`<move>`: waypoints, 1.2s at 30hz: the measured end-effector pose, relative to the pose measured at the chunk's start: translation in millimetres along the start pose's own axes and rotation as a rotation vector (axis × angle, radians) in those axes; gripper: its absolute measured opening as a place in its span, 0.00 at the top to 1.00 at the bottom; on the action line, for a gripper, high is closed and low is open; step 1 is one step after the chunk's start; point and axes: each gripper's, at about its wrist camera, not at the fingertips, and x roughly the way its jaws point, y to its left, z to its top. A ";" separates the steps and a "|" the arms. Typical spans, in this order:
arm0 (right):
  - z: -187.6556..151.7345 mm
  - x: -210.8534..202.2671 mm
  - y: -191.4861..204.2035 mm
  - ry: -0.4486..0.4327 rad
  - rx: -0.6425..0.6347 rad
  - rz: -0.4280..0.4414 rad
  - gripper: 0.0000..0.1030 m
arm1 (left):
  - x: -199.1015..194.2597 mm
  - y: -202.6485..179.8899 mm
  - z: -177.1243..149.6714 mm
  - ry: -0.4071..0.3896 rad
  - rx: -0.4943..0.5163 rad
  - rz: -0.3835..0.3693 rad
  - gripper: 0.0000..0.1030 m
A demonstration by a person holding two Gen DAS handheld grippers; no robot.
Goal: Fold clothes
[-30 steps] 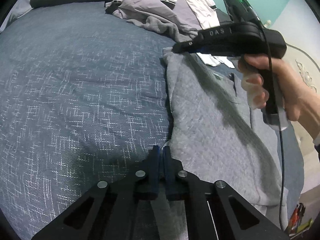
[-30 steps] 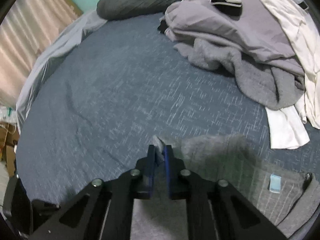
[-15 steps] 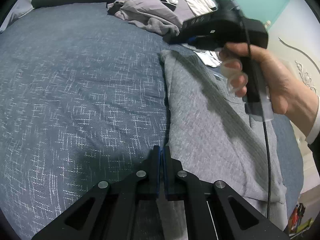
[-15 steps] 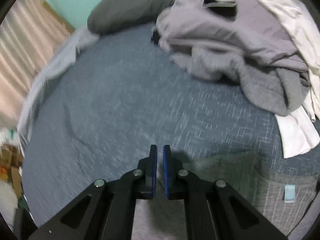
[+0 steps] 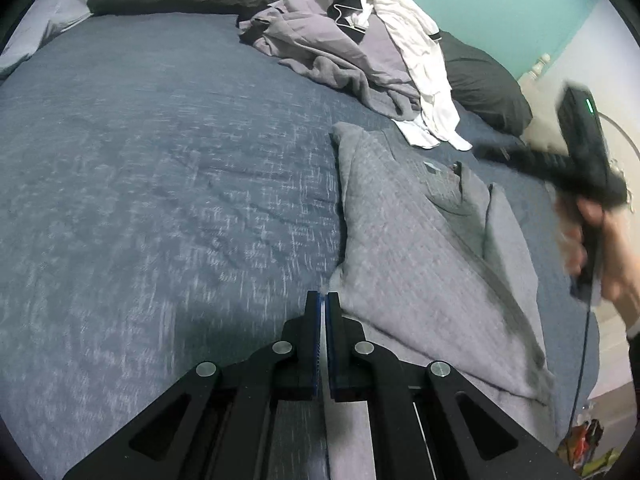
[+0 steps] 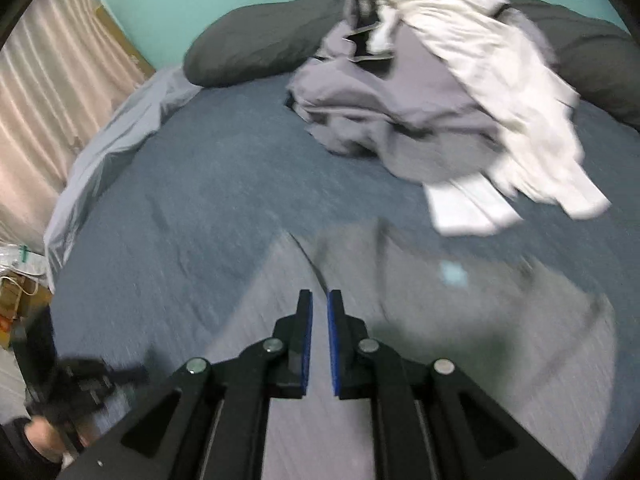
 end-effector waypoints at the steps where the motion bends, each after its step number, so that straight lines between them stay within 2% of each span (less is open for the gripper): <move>1: -11.4 -8.8 -3.1 0.000 0.006 -0.005 0.90 | -6.2 1.5 -3.1 0.001 0.001 0.009 0.98; 5: -59.5 -44.0 -13.8 0.011 0.031 -0.016 0.83 | -25.4 1.7 -16.0 0.016 -0.001 0.039 0.98; 17: -186.7 -134.3 -44.8 0.056 0.135 -0.053 0.78 | -66.4 -13.8 -70.2 0.090 0.014 0.049 0.96; 22: -225.3 -157.9 -55.9 0.085 0.157 -0.071 0.77 | -73.2 -20.7 -95.7 0.132 0.026 0.054 0.95; 27: -263.2 -178.8 -63.0 0.103 0.167 -0.092 0.77 | -81.7 -23.1 -112.9 0.136 0.030 0.070 0.94; 36: -305.2 -203.5 -67.9 0.096 0.199 -0.095 0.77 | -91.0 -33.8 -136.5 0.153 0.044 0.074 0.88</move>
